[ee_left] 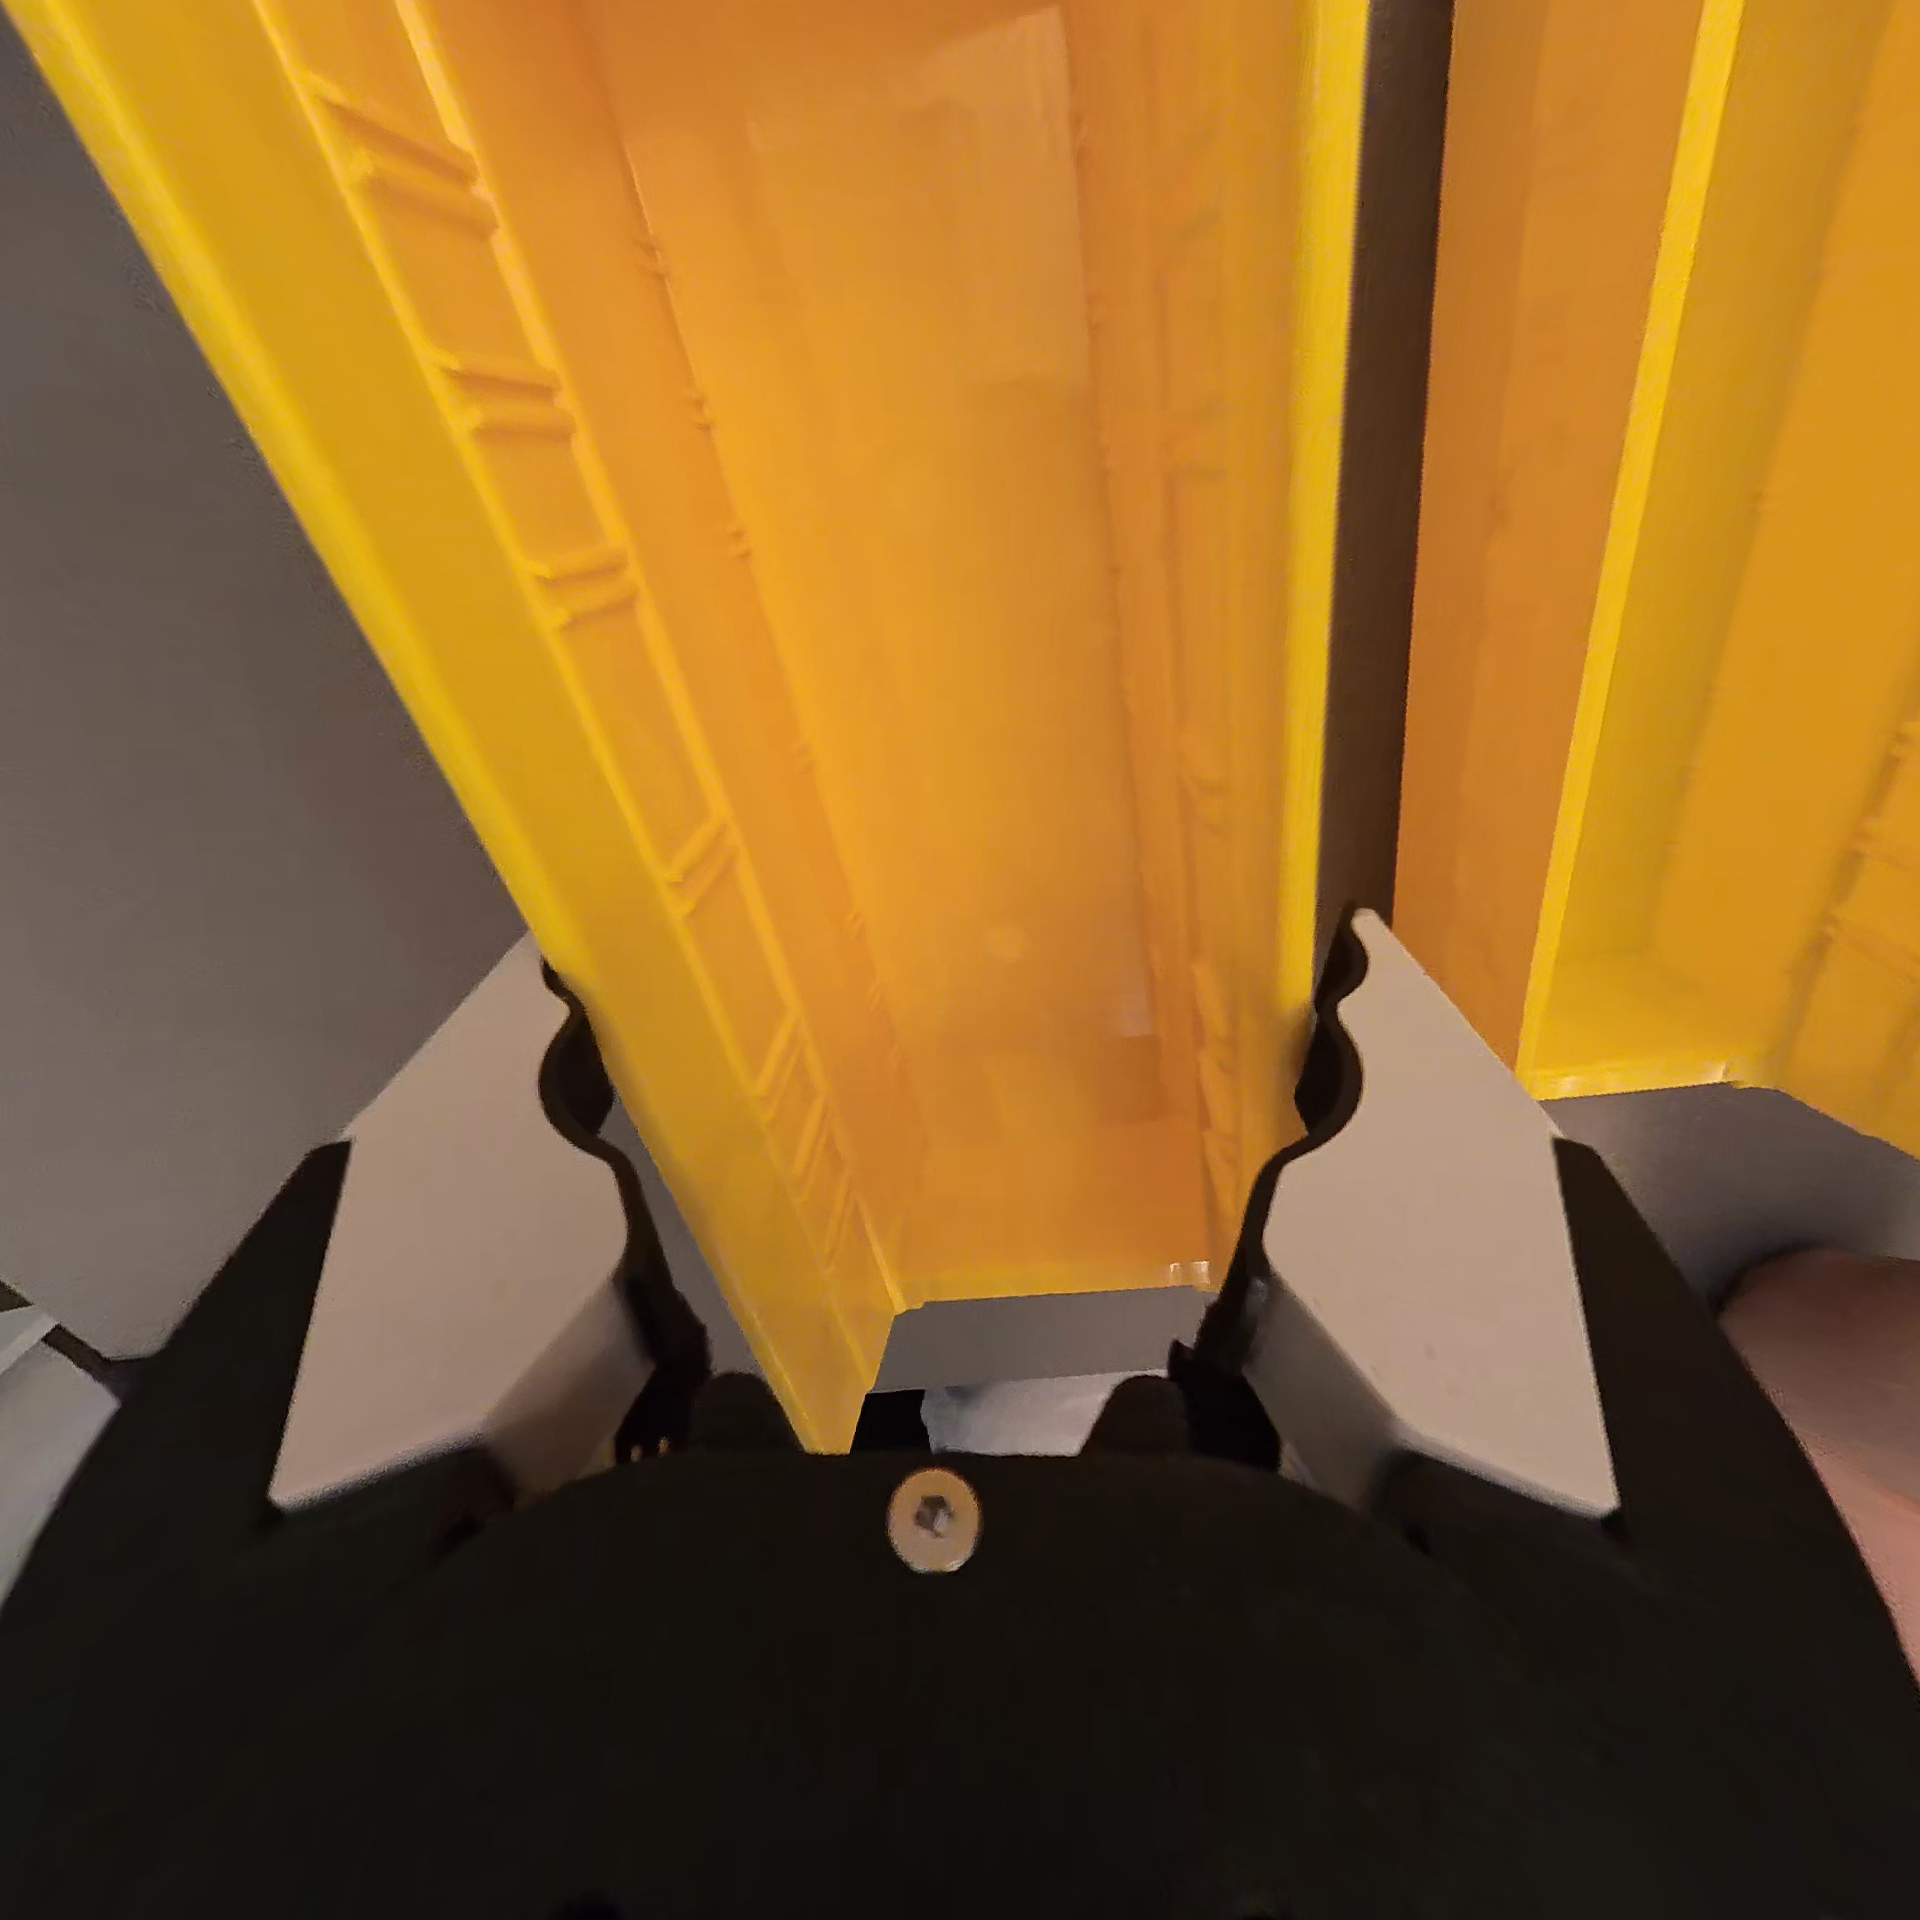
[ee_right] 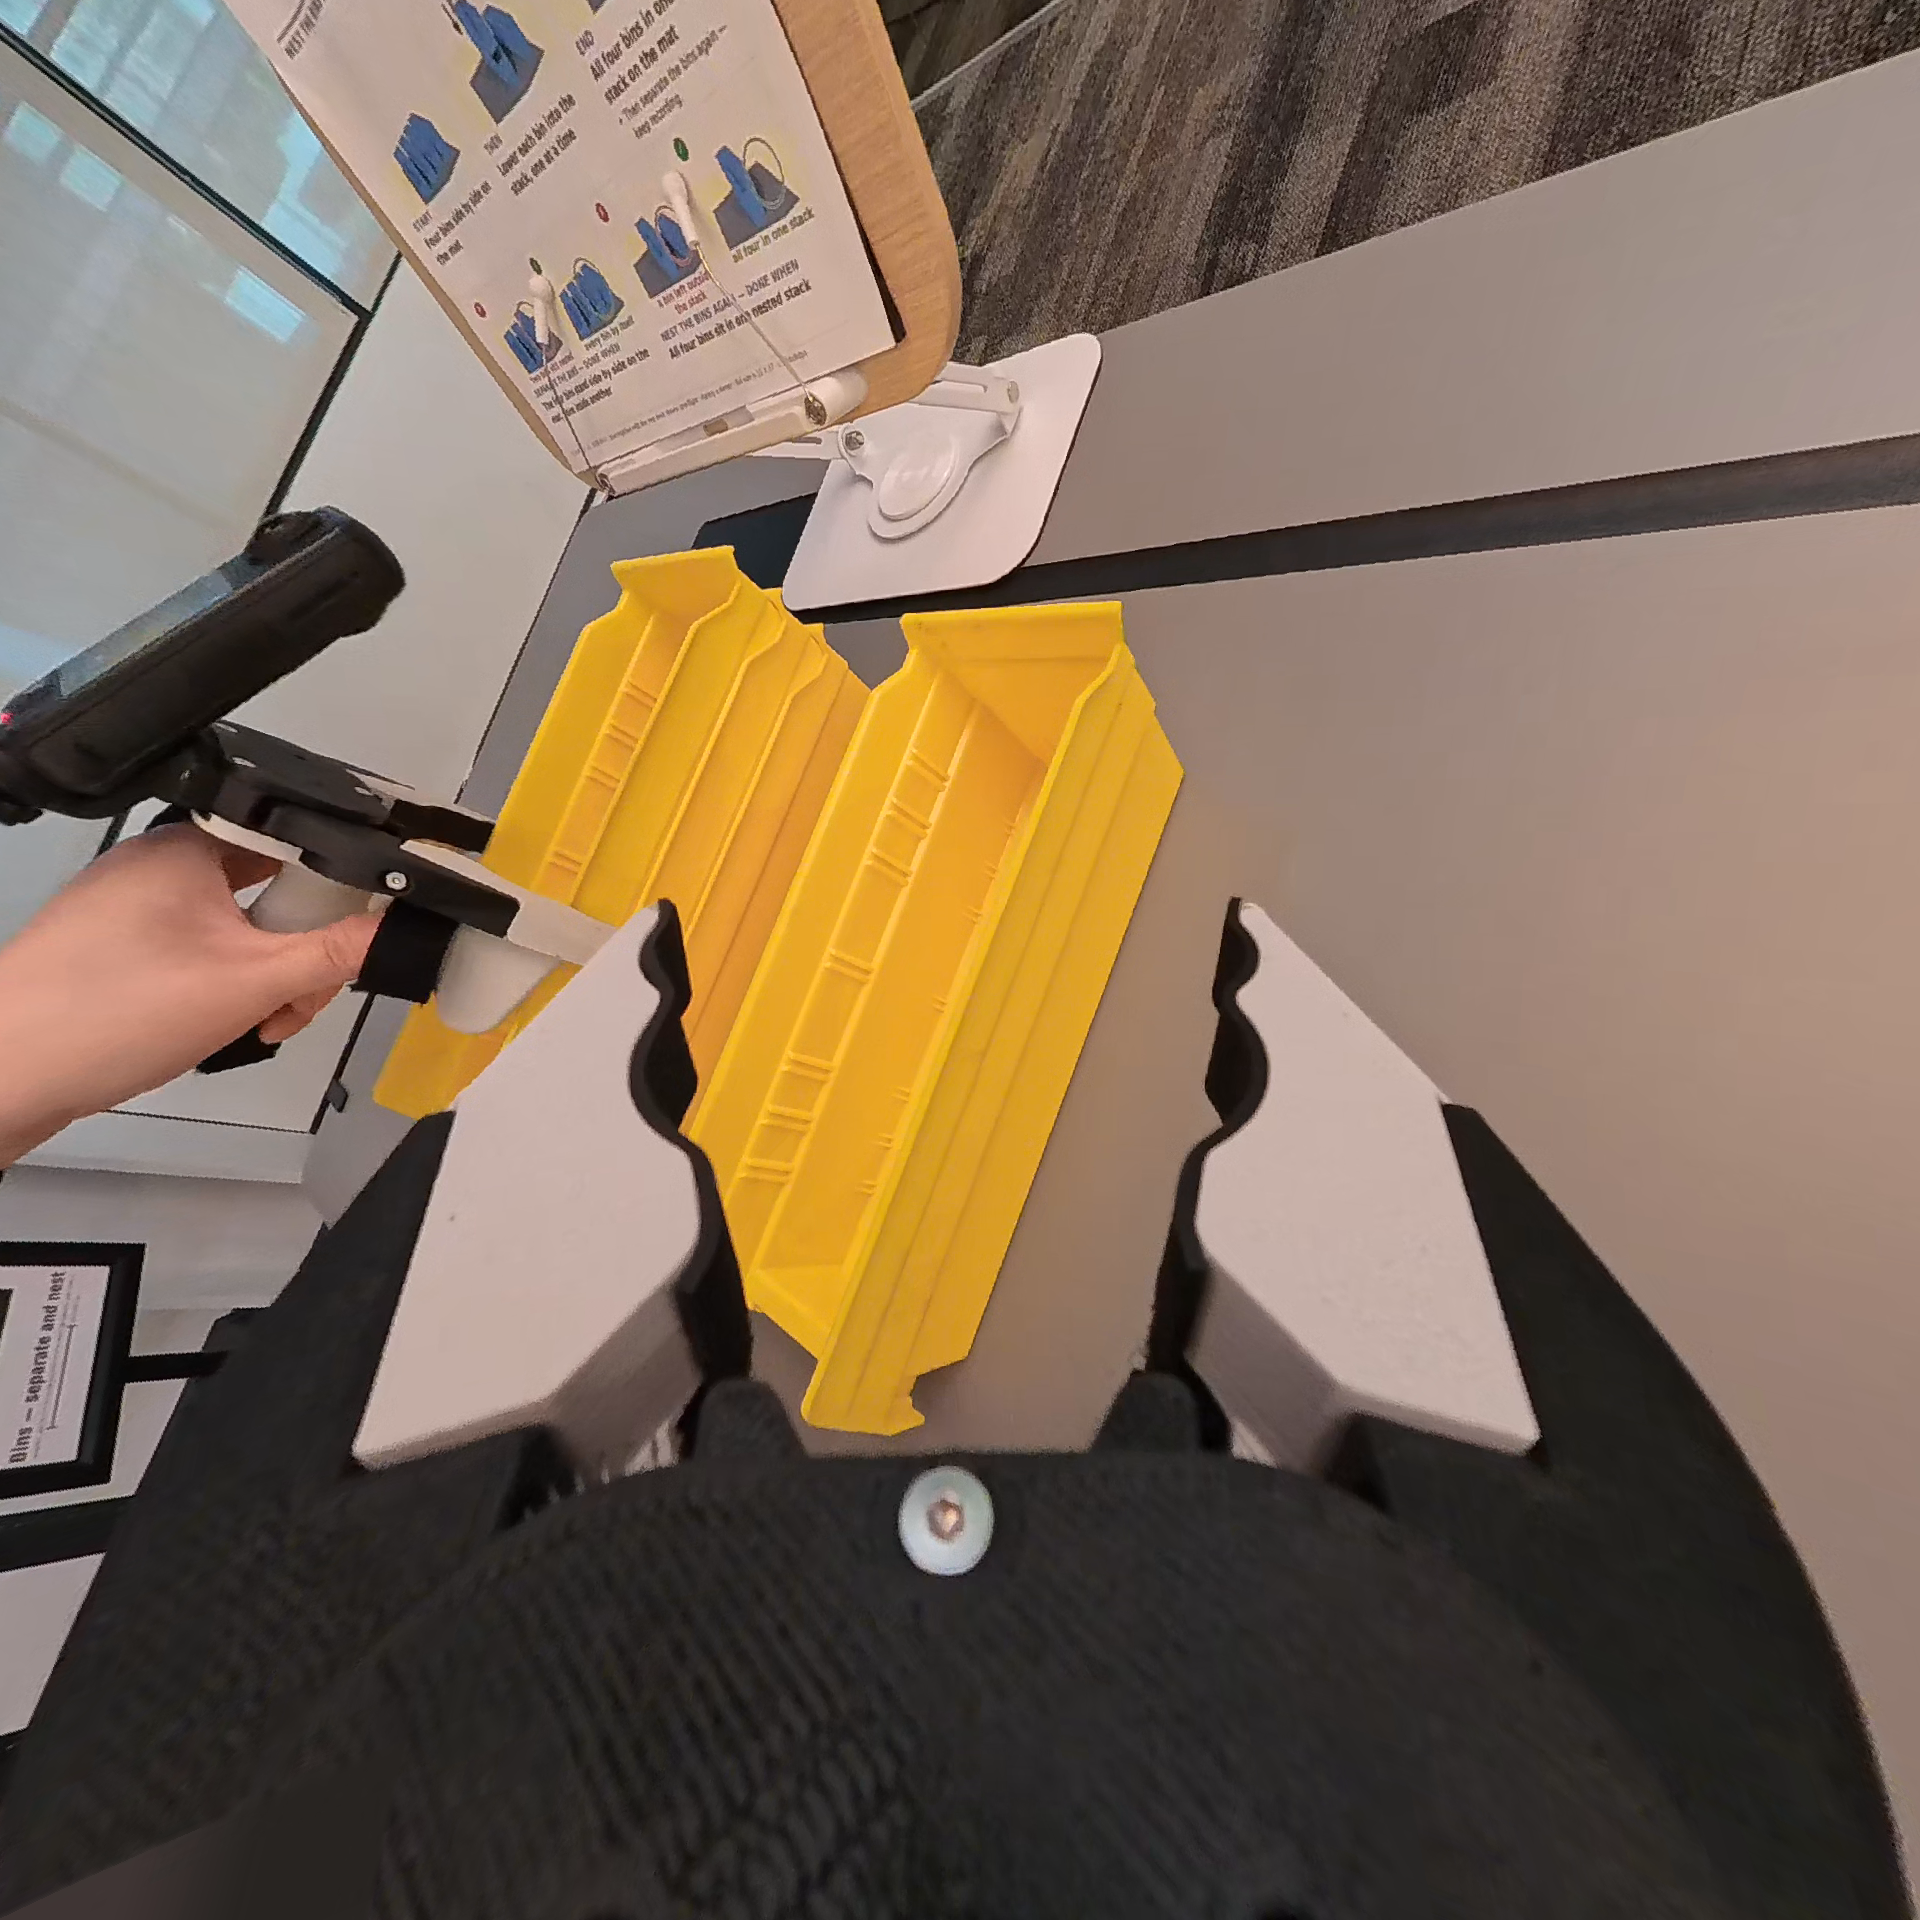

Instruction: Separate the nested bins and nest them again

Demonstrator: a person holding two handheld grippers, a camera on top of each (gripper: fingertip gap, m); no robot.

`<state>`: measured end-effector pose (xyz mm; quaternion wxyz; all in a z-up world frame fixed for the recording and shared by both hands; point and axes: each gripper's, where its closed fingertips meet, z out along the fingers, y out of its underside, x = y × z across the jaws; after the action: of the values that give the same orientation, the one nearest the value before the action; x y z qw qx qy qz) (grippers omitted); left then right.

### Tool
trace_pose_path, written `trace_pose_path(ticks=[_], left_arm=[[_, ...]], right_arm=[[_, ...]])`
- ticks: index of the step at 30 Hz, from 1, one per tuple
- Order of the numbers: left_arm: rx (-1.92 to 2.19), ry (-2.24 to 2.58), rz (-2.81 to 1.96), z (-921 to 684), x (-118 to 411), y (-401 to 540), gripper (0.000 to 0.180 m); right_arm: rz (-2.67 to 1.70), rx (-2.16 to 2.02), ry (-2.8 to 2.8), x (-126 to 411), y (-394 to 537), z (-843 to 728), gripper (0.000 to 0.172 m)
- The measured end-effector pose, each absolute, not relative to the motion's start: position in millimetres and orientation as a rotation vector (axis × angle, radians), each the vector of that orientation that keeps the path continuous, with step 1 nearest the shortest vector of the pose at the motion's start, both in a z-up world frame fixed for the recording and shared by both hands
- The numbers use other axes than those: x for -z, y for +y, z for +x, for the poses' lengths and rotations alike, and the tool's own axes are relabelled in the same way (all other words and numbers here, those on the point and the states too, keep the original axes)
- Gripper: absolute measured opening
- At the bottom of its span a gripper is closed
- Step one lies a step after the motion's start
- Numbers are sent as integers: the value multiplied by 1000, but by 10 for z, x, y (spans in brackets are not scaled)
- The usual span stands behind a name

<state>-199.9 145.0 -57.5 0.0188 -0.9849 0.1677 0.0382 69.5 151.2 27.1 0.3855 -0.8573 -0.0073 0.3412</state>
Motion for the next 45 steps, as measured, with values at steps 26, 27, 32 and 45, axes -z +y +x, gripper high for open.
trace_pose_path(ticks=[26,27,32,45], left_arm=[[-97,464,-3116,-1969,447,1464,113],[-96,462,-3120,-1976,441,1463,113],[-97,466,-3113,-1974,365,1480,114],[-24,467,-3111,-2006,-139,1459,112]], right_arm=[[-2202,-831,-16,-226,1556,681,101],[-2204,-834,-18,-222,1555,675,101],[-2203,-833,-20,-225,1557,669,101],[-2215,-841,-17,-184,1572,662,101]])
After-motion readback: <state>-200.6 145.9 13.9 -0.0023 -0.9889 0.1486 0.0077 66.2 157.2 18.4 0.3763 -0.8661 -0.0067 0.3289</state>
